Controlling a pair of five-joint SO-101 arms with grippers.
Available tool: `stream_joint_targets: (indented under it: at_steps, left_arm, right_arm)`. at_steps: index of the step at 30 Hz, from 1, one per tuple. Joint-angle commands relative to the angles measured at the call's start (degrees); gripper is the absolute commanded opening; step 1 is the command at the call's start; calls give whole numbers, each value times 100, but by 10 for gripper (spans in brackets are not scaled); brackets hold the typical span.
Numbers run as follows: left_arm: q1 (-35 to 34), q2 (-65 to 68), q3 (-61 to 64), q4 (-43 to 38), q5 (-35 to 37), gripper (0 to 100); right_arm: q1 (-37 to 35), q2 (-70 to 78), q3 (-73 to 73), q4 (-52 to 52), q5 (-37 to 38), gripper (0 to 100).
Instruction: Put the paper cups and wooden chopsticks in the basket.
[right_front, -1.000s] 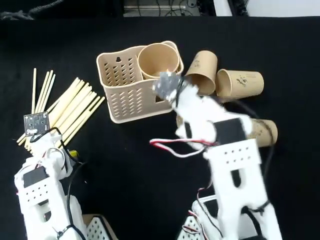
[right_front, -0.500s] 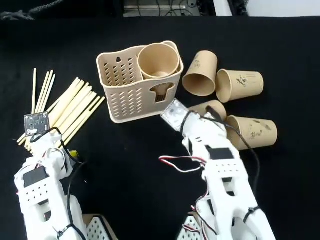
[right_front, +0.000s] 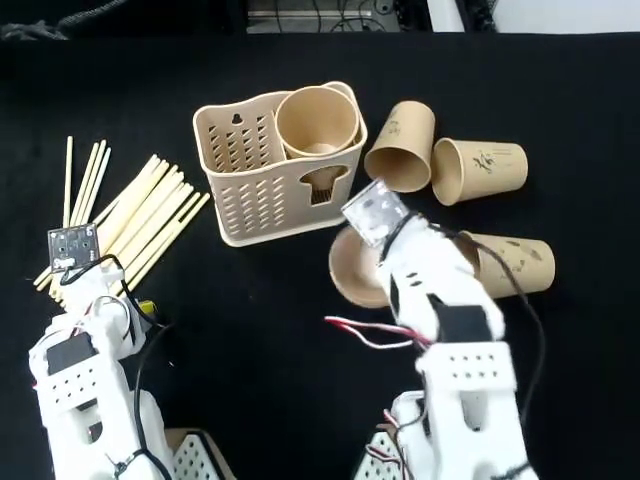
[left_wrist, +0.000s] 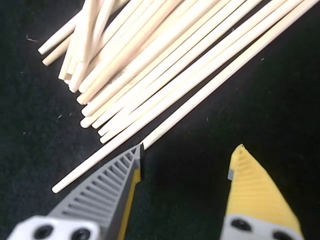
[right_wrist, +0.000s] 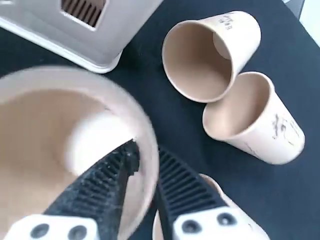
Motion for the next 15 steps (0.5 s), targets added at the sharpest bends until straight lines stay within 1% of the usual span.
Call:
stream_joint_targets:
  at_steps: [1, 5, 10, 15]
  left_arm:
    - [22, -53, -22, -79, -44, 278]
    - [22, -53, -22, -79, -44, 278]
    - [22, -53, -22, -79, -44, 278]
    - [22, -53, -22, -79, -44, 278]
  right_arm:
    - [26, -646, -1508, 1899, -396, 11]
    - [18, -514, -2747, 2892, -774, 11]
    - [-9, 127, -4338, 3578, -1178, 11]
    - [-756, 954, -6105, 4070, -1644, 11]
